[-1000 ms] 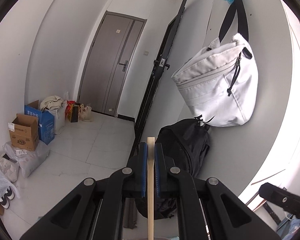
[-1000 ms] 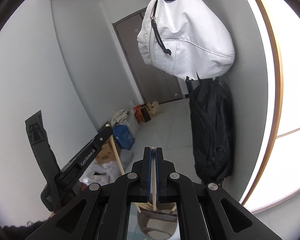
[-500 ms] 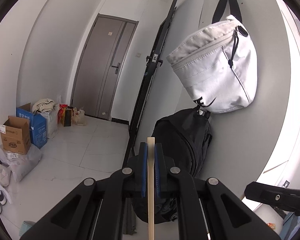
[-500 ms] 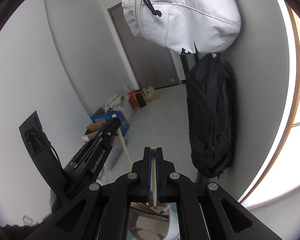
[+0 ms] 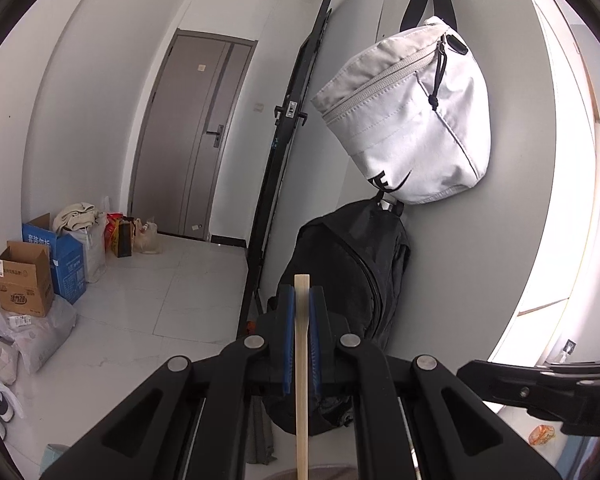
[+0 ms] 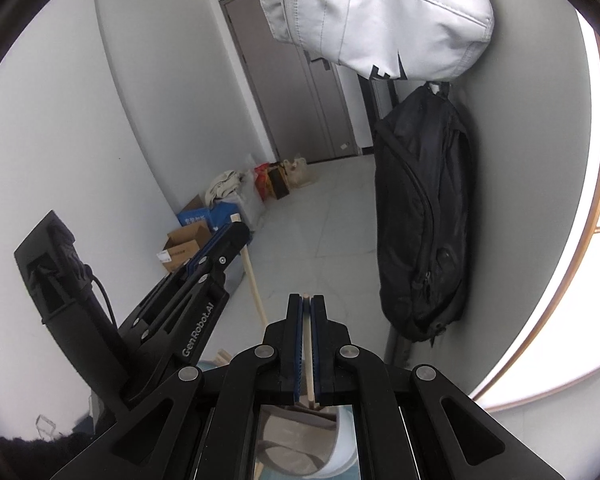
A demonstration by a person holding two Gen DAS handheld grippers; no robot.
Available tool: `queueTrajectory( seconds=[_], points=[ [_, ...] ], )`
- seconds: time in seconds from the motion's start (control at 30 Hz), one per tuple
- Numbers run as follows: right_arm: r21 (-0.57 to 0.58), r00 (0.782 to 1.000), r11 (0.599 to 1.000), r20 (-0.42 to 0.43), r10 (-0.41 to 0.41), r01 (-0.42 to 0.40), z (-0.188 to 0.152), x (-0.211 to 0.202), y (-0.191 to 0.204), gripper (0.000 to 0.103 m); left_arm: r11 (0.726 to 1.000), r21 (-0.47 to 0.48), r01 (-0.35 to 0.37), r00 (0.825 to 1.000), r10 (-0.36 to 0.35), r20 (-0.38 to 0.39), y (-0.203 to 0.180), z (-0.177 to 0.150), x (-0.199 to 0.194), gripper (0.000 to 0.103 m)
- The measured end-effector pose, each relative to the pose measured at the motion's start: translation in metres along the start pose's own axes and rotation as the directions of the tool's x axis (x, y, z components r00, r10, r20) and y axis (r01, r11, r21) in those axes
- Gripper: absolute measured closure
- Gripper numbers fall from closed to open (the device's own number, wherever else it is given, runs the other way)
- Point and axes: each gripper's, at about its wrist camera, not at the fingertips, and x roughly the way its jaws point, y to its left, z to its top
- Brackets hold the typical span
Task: Organize utensils
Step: 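Lower the chopsticks into the holder compartments and open both grippers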
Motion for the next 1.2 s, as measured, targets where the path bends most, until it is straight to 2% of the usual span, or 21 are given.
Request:
queueTrajectory(
  seconds=[0.13, 0.23, 0.3, 0.4, 0.47, 0.57, 0.67, 0.77, 0.87, 0.9, 0.93, 0.97, 1.0, 1.03, 1.1, 1.2],
  points=[
    [-0.02, 1.0, 1.0, -0.019, -0.018, 0.017, -0.005, 0.004, 0.002, 0.1, 0.999, -0.003, 0.038, 0.998, -0.038, -0.046, 0.002, -0.002, -0.004, 0.1],
    [-0.008, 1.0, 1.0, -0.026, 0.0, 0.0, -0.008, 0.006, 0.001, 0.1, 0.994, -0.002, 0.106, 0.99, -0.106, -0.097, 0.003, -0.001, -0.009, 0.1],
    [-0.002, 1.0, 1.0, -0.027, 0.007, -0.007, -0.009, 0.006, 0.001, 0.099, 0.99, 0.026, 0.139, 0.981, -0.134, -0.139, 0.0, 0.001, -0.013, 0.1],
    [0.018, 0.999, 0.999, -0.031, 0.028, -0.027, -0.013, 0.007, 0.001, 0.099, 0.983, 0.015, 0.185, 0.962, -0.178, -0.207, 0.001, 0.001, -0.016, 0.1],
    [0.033, 0.999, 0.999, -0.042, 0.032, -0.031, -0.016, 0.01, -0.001, 0.099, 0.979, 0.017, 0.205, 0.954, -0.196, -0.226, 0.001, 0.0, -0.021, 0.1],
    [0.052, 0.997, 0.998, -0.072, 0.034, -0.03, -0.022, 0.017, -0.002, 0.098, 0.977, 0.024, 0.214, 0.949, -0.202, -0.244, -0.002, 0.001, -0.025, 0.1],
    [0.087, 0.993, 0.995, -0.104, 0.057, -0.048, -0.03, 0.023, -0.003, 0.097, 0.969, 0.0, 0.249, 0.92, -0.236, -0.311, -0.005, -0.001, -0.022, 0.1],
    [0.125, 0.991, 0.989, -0.095, 0.09, -0.077, -0.036, 0.016, -0.005, 0.096, 0.972, -0.034, 0.232, 0.913, -0.23, -0.336, 0.001, -0.002, -0.024, 0.1],
    [0.124, 0.992, 0.987, -0.061, 0.106, -0.098, -0.042, 0.0, -0.003, 0.092, 0.977, -0.062, 0.203, 0.914, -0.212, -0.345, 0.008, 0.003, -0.031, 0.099],
    [0.118, 0.993, 0.988, -0.051, 0.102, -0.096, -0.043, -0.006, -0.001, 0.086, 0.98, -0.06, 0.187, 0.918, -0.196, -0.344, 0.008, 0.006, -0.036, 0.094],
    [0.117, 0.994, 0.989, -0.041, 0.097, -0.092, -0.044, -0.01, 0.0, 0.075, 0.983, -0.057, 0.174, 0.921, -0.183, -0.344, 0.009, 0.007, -0.039, 0.082],
    [0.121, 0.995, 0.988, -0.031, 0.097, -0.093, -0.045, -0.015, 0.0, 0.068, 0.985, -0.06, 0.162, 0.925, -0.173, -0.339, 0.01, 0.009, -0.044, 0.074],
    [0.126, 0.995, 0.988, -0.02, 0.096, -0.093, -0.047, -0.019, 0.0, 0.06, 0.986, -0.065, 0.15, 0.93, -0.164, -0.33, 0.011, 0.009, -0.048, 0.058],
    [0.131, 0.995, 0.987, -0.007, 0.095, -0.093, -0.048, -0.025, 0.001, 0.059, 0.989, -0.073, 0.129, 0.941, -0.145, -0.306, 0.012, 0.012, -0.057, 0.052],
    [0.134, 0.996, 0.987, 0.007, 0.092, -0.092, -0.052, -0.035, 0.004, 0.056, 0.991, -0.076, 0.11, 0.95, -0.127, -0.285, 0.013, 0.012, -0.067, 0.052],
    [0.135, 0.996, 0.987, 0.022, 0.088, -0.09, -0.057, -0.048, 0.01, 0.05, 0.993, -0.081, 0.086, 0.951, -0.106, -0.292, 0.011, 0.011, -0.08, 0.052]
  ],
)
